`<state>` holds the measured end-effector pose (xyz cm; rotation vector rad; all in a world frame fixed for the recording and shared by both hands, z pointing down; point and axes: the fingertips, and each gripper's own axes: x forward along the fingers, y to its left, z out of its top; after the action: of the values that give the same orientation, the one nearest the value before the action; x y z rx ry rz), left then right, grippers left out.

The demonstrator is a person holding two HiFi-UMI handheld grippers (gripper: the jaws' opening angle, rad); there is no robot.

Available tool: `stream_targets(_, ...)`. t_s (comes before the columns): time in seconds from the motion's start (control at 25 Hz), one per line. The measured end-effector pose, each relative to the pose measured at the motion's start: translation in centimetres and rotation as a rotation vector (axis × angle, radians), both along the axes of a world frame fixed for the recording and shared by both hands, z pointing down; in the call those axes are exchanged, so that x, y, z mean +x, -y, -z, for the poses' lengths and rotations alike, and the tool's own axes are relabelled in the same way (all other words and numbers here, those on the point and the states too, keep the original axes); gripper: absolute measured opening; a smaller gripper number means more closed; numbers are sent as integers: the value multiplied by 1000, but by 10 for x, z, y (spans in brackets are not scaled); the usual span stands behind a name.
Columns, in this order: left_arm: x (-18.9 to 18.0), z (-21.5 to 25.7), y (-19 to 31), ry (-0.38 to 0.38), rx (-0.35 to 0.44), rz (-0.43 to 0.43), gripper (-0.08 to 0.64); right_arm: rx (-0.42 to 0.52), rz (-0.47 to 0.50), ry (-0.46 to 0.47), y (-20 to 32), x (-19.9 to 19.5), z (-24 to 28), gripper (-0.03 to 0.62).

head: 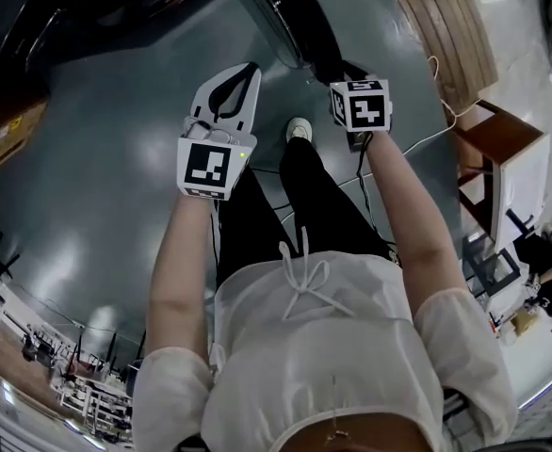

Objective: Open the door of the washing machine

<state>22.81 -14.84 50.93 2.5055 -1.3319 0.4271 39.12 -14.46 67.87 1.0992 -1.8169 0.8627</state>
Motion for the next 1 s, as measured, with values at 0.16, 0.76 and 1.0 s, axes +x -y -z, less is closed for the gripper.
stream_targets(0.16,19,1,-2,-11,12,37,21,22,47,6,17,23,1,100)
stream_targets(0.76,47,-10,5,-22,-20,142,21,78,139,-74,78,89,2,100)
stream_targets(1.0,47,-9,5,-37,-17,149,21,61,124,-94,87,95,7,110)
